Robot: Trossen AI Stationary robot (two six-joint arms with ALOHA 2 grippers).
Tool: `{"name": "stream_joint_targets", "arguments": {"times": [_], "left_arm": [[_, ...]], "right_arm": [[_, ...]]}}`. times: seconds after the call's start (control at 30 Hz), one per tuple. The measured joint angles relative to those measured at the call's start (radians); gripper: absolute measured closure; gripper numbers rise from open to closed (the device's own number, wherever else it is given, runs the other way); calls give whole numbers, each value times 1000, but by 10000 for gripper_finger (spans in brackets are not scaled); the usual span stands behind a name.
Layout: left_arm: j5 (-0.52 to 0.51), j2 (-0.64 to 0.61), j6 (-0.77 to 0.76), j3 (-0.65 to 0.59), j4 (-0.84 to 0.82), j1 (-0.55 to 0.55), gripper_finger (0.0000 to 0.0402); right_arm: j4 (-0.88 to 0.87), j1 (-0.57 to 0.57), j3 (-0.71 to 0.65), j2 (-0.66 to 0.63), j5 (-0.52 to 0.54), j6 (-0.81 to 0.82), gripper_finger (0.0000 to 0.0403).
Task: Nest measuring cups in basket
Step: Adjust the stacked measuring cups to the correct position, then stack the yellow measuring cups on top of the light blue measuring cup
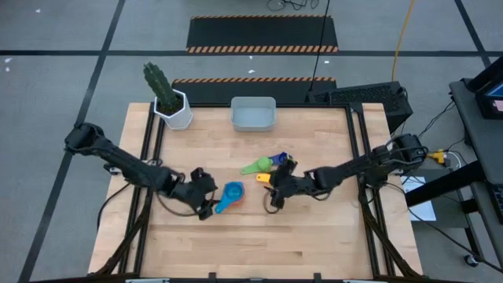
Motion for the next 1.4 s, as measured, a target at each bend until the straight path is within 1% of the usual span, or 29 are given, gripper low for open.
{"name": "stream_joint_targets", "arguments": {"times": [0.07, 0.2, 0.27, 0.33, 0.43, 0.63, 0.7, 0.8, 0.97, 1.23, 1.4], "left_arm": [[-74, 5, -42, 1, 38, -52, 147], [-227, 22, -121, 1, 52, -147, 147], [-296, 40, -140, 0, 46, -183, 147], [-331, 71, -160, 2, 63, -203, 147], [-330, 130, -190, 0, 81, -223, 147], [-357, 262, -195, 1, 209, -240, 147], [-386, 295, -204, 1, 202, -240, 147], [-403, 332, -221, 1, 190, -234, 147], [-405, 343, -239, 1, 174, -221, 147], [-405, 343, -235, 1, 110, -190, 147], [-405, 343, -201, 1, 97, -169, 147]], "right_arm": [[-127, -42, 81, 44, -45, -9, 149], [-280, -101, 235, 154, -129, -54, 143], [-302, -115, 301, 205, -158, -92, 141], [-344, -117, 350, 242, -165, -118, 139], [-363, -114, 390, 266, -168, -130, 137], [-381, -101, 395, 265, -155, -102, 137], [-380, -97, 395, 265, -145, -99, 137], [-381, -91, 395, 265, -145, -75, 137], [-396, -80, 395, 265, -144, -44, 137], [-406, -62, 394, 265, -141, -45, 137], [-436, -51, 394, 265, -142, -45, 137]]}}
